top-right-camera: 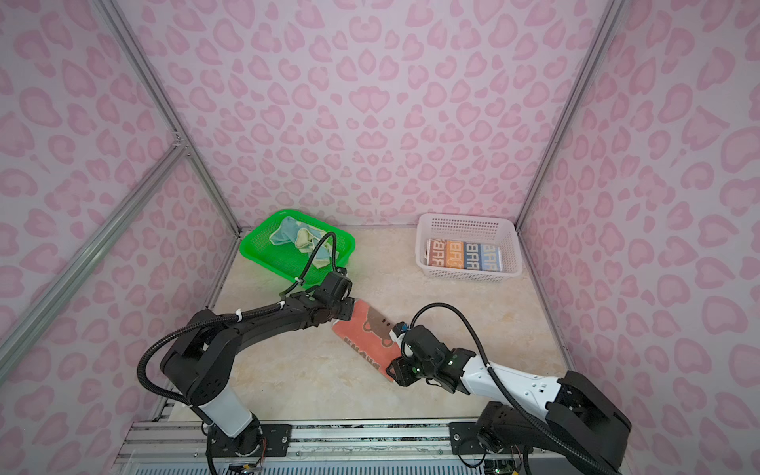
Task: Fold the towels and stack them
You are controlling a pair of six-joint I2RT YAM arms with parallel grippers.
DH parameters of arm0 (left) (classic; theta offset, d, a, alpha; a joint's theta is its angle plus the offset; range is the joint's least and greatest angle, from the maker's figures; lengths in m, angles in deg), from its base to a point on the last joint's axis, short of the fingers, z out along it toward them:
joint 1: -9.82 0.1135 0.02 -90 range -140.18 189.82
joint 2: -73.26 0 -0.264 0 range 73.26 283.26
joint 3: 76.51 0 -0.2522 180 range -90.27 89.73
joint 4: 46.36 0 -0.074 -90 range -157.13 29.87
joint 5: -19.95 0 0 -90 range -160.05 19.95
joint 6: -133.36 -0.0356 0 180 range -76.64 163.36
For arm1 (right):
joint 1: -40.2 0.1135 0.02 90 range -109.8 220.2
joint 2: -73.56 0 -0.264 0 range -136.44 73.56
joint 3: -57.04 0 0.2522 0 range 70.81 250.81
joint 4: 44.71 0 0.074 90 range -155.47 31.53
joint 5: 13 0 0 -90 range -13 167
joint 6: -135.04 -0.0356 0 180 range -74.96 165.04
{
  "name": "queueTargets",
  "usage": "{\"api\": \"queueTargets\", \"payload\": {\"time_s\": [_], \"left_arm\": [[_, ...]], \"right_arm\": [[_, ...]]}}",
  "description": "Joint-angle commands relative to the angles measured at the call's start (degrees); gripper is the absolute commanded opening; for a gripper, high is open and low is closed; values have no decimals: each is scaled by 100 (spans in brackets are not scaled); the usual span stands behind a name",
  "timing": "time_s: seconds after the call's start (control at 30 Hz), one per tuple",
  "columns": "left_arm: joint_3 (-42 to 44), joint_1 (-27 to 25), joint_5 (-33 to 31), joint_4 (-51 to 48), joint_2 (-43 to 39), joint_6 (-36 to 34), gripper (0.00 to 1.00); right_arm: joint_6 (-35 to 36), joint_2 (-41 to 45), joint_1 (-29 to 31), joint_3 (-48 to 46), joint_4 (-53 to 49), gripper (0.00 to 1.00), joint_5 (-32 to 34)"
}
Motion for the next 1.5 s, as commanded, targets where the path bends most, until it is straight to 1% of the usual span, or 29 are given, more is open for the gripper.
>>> {"api": "queueTargets", "payload": {"time_s": [0.0,0.07,0.1,0.13,0.27,0.43,0.53,0.67,0.77,0.93,1.0,1.1,1.2,1.3,1.47], "left_arm": [[-14,-35,6,15,-189,-80,67],[-48,-78,52,-11,-268,-105,67],[-57,-119,65,-40,-312,-120,67],[-77,-179,70,-62,-353,-153,67],[-90,-427,185,-151,-493,-320,67],[67,-591,631,14,-501,-379,67],[188,-596,807,161,-434,-261,67],[271,-593,872,249,-388,-147,67],[317,-599,857,283,-411,-126,67],[327,-599,817,288,-430,-155,67],[357,-595,763,298,-431,-147,67],[405,-592,716,307,-436,-139,67],[451,-592,673,324,-462,-127,68],[501,-599,611,348,-490,-122,68],[506,-594,580,339,-507,-141,68]], "right_arm": [[-531,421,-184,-64,-619,49,847],[-829,753,-350,-252,-620,51,1028],[-1004,924,-429,-345,-631,59,1116],[-1280,1077,-487,-411,-722,62,1235],[-1418,1520,-549,-661,-625,63,1123],[-1867,1770,-547,-1027,-163,64,1054],[-2000,1698,-552,-1168,111,62,1132],[-1961,1518,-552,-1202,422,58,1225],[-1942,1198,-562,-1159,737,54,1145],[-2001,431,-561,-1044,1169,52,861],[-2012,179,-558,-1011,1291,48,870],[-2011,-105,-597,-886,1326,39,1109],[-1826,-270,-724,-753,1355,23,1260],[-1473,-409,-941,-595,1361,9,1325],[-524,-668,-1455,-36,1033,8,1239]]}}
